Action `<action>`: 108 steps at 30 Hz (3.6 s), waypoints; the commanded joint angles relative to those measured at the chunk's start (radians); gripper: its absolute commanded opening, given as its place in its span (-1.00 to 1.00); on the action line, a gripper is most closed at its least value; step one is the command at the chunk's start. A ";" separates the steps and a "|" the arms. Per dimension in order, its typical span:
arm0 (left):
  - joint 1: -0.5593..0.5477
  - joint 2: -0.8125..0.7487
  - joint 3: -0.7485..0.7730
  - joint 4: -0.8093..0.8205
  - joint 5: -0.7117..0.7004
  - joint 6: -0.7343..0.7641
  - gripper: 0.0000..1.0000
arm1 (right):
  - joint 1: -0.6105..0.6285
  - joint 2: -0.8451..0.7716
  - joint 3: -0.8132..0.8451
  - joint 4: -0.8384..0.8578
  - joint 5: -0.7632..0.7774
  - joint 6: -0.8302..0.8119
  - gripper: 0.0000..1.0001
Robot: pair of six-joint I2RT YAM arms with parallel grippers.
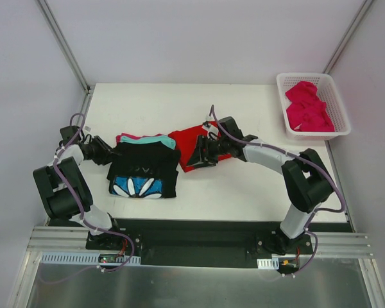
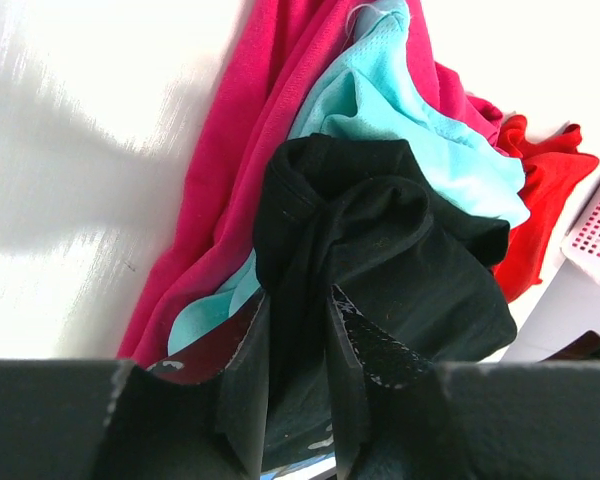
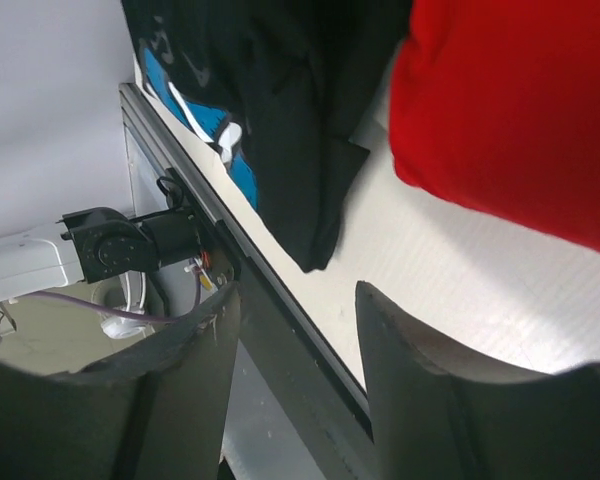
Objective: Fold and stack the t-shirts
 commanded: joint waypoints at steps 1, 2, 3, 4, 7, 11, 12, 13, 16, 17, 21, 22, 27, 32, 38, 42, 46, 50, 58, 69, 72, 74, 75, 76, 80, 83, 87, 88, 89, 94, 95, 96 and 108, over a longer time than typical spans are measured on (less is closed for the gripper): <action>0.005 -0.044 0.021 -0.050 0.026 0.019 -0.53 | 0.040 -0.006 -0.033 0.262 0.032 0.075 0.10; 0.003 -0.044 0.026 -0.051 0.026 0.021 -0.55 | 0.058 0.001 -0.036 0.280 0.043 0.077 0.15; 0.005 -0.044 0.032 -0.054 0.028 0.024 -0.56 | 0.065 0.008 -0.027 0.293 0.048 0.084 0.17; 0.005 -0.044 0.033 -0.059 0.028 0.022 -0.57 | 0.078 0.031 -0.024 0.315 0.065 0.090 0.18; 0.003 -0.043 0.037 -0.059 0.029 0.019 -0.60 | 0.094 0.069 -0.054 0.458 0.083 0.156 0.19; 0.003 -0.046 0.041 -0.060 0.037 0.019 -0.65 | 0.112 0.157 -0.058 0.637 0.048 0.218 0.19; 0.005 -0.046 0.044 -0.060 0.038 0.021 -0.65 | 0.114 0.175 -0.053 0.667 0.039 0.225 0.20; 0.003 -0.044 0.046 -0.063 0.037 0.021 -0.66 | 0.114 0.192 -0.041 0.703 0.025 0.232 0.19; 0.003 -0.046 0.052 -0.068 0.045 0.022 -0.73 | 0.114 0.244 -0.024 0.728 0.013 0.247 0.20; 0.003 -0.044 0.052 -0.068 0.045 0.021 -0.75 | 0.112 0.251 -0.024 0.729 0.013 0.242 0.19; 0.003 -0.040 0.052 -0.071 0.052 0.017 -0.85 | 0.111 0.264 -0.012 0.729 0.013 0.230 0.20; 0.005 -0.038 0.050 -0.070 0.054 0.016 -0.89 | 0.109 0.266 -0.007 0.728 0.006 0.230 0.20; 0.003 -0.035 0.056 -0.074 0.065 0.016 -1.00 | 0.109 0.287 0.013 0.726 0.003 0.224 0.20; 0.005 -0.038 0.072 -0.091 0.066 0.022 -1.00 | 0.103 0.323 0.024 0.722 -0.014 0.216 0.20; 0.005 -0.040 0.078 -0.097 0.065 0.021 -1.00 | 0.085 0.285 -0.033 0.683 -0.011 0.177 0.20; 0.003 -0.037 0.076 -0.099 0.066 0.021 -1.00 | 0.077 0.251 -0.032 0.559 0.026 0.101 0.20; 0.003 -0.040 0.075 -0.102 0.069 0.019 -1.00 | 0.072 0.255 -0.013 0.510 0.046 0.078 0.19; 0.005 -0.040 0.072 -0.102 0.074 0.019 -1.00 | 0.075 0.278 0.004 0.511 0.052 0.074 0.19; 0.005 -0.026 0.089 -0.114 0.081 0.021 -1.00 | 0.074 0.343 0.111 0.524 0.045 0.098 0.18; 0.005 -0.015 0.101 -0.120 0.092 0.017 -1.00 | 0.072 0.392 0.174 0.522 0.034 0.130 -0.72; 0.003 -0.009 0.098 -0.120 0.094 0.013 -1.00 | 0.069 0.369 0.159 0.519 0.034 0.130 -0.98; 0.005 -0.011 0.093 -0.120 0.094 0.010 -1.00 | 0.068 0.355 0.143 0.513 0.036 0.126 -0.98; 0.005 -0.015 0.093 -0.119 0.094 0.010 -1.00 | 0.069 0.343 0.142 0.511 0.037 0.123 -0.98; 0.005 -0.018 0.092 -0.119 0.098 0.007 -1.00 | 0.066 0.338 0.140 0.510 0.036 0.121 -0.98; 0.005 -0.044 0.096 -0.116 0.104 -0.002 -1.00 | 0.063 0.307 0.148 0.481 0.034 0.114 -0.98; 0.005 -0.069 0.106 -0.119 0.121 -0.015 -1.00 | 0.065 0.278 0.168 0.441 0.037 0.101 -0.98; 0.002 -0.089 0.113 -0.117 0.135 -0.033 -1.00 | 0.063 0.243 0.205 0.375 0.045 0.071 -0.98; 0.005 -0.090 0.113 -0.117 0.138 -0.035 -1.00 | 0.063 0.237 0.218 0.347 0.046 0.063 -0.98; 0.005 -0.094 0.113 -0.117 0.141 -0.036 -1.00 | 0.065 0.228 0.225 0.335 0.052 0.051 -0.98; 0.003 -0.109 0.125 -0.117 0.141 -0.035 -1.00 | 0.062 0.225 0.264 0.292 0.052 0.035 -0.98; 0.003 -0.109 0.130 -0.117 0.146 -0.035 -1.00 | 0.062 0.229 0.287 0.281 0.055 0.031 -0.98; 0.003 -0.106 0.144 -0.117 0.146 -0.035 -1.00 | 0.060 0.238 0.300 0.271 0.055 0.023 -0.98; 0.003 -0.032 0.260 -0.117 0.170 -0.062 -1.00 | 0.040 0.295 0.458 0.174 0.056 0.003 -0.98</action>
